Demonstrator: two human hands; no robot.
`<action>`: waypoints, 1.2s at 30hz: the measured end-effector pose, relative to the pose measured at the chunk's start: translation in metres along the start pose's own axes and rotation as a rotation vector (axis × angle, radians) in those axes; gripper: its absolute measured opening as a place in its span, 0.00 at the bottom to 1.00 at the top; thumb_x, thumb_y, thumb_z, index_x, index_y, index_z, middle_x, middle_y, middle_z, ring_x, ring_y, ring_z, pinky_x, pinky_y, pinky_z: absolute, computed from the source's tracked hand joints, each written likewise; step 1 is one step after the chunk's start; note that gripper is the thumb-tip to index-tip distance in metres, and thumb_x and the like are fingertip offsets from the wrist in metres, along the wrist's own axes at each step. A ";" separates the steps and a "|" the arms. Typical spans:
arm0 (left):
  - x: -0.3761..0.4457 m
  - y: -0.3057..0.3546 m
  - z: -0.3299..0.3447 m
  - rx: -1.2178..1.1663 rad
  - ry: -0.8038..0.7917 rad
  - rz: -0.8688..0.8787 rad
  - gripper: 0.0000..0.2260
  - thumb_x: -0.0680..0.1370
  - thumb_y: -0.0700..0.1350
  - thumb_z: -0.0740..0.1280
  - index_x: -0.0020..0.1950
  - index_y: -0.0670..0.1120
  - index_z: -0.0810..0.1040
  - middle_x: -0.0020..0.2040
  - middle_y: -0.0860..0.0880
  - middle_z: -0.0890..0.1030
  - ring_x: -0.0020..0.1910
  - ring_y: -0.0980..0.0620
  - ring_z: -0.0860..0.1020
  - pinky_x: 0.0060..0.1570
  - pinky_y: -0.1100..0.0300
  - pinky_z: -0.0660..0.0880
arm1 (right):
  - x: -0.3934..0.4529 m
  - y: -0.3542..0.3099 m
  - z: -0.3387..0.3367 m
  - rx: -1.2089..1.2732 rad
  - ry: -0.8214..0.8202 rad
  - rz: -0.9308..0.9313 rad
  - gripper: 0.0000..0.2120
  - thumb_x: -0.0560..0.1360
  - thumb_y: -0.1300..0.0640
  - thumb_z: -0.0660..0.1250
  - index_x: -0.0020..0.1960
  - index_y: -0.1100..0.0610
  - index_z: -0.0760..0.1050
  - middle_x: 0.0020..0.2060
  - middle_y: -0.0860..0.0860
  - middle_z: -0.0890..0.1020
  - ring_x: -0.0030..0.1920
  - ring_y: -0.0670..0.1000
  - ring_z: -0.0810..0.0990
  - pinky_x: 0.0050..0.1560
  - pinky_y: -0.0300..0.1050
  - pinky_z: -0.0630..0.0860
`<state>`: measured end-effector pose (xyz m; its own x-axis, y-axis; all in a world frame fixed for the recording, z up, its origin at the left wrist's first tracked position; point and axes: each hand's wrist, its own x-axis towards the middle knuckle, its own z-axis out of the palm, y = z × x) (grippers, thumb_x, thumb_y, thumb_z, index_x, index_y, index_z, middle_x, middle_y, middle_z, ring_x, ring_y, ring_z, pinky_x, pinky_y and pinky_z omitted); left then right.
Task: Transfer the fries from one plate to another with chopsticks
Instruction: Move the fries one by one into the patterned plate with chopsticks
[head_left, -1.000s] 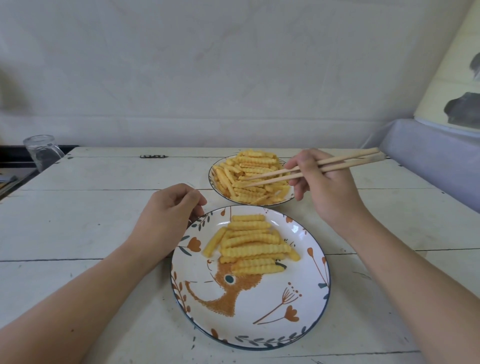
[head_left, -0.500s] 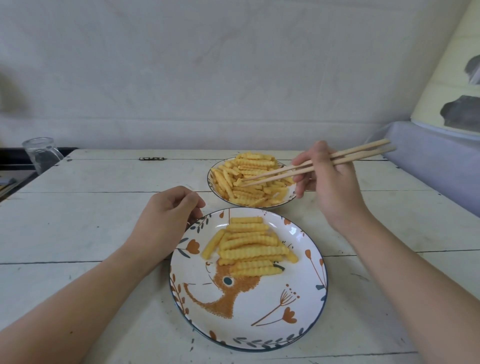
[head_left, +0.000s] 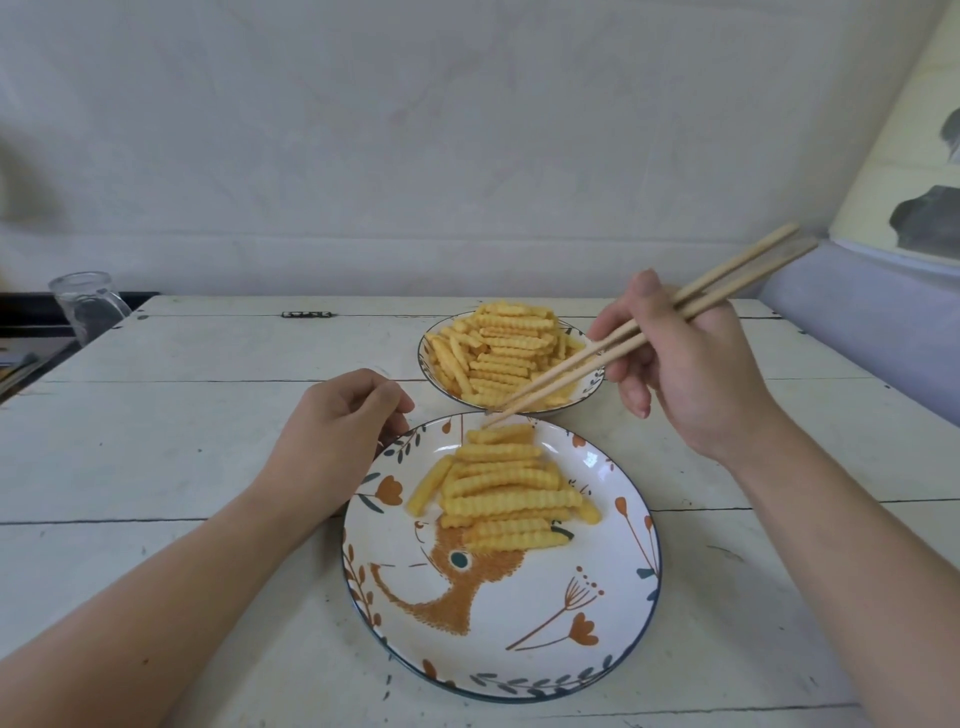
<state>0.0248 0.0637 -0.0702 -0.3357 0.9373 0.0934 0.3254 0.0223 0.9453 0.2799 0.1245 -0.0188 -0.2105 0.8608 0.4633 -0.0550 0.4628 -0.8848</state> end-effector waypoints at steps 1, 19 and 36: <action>0.000 0.000 0.000 0.000 0.001 0.000 0.12 0.82 0.43 0.63 0.43 0.45 0.84 0.36 0.50 0.83 0.37 0.47 0.79 0.42 0.50 0.77 | 0.001 -0.001 -0.002 0.009 0.032 -0.011 0.23 0.77 0.40 0.60 0.35 0.55 0.81 0.24 0.57 0.74 0.19 0.53 0.67 0.22 0.39 0.63; 0.000 -0.001 0.000 0.008 -0.004 0.007 0.13 0.83 0.44 0.63 0.43 0.46 0.84 0.38 0.46 0.83 0.37 0.46 0.78 0.43 0.49 0.76 | 0.010 0.015 -0.014 -0.134 0.420 0.049 0.26 0.83 0.45 0.59 0.39 0.64 0.77 0.25 0.56 0.75 0.19 0.54 0.70 0.21 0.42 0.69; -0.001 0.000 -0.001 0.013 -0.001 0.013 0.13 0.82 0.44 0.63 0.42 0.46 0.83 0.36 0.50 0.84 0.37 0.48 0.80 0.43 0.49 0.77 | 0.010 -0.015 -0.022 0.106 0.356 0.131 0.28 0.85 0.46 0.56 0.31 0.59 0.75 0.21 0.55 0.70 0.18 0.51 0.62 0.23 0.38 0.59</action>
<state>0.0242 0.0629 -0.0702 -0.3304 0.9379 0.1055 0.3410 0.0145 0.9399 0.2999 0.1303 0.0002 0.1279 0.9393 0.3184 -0.1542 0.3359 -0.9292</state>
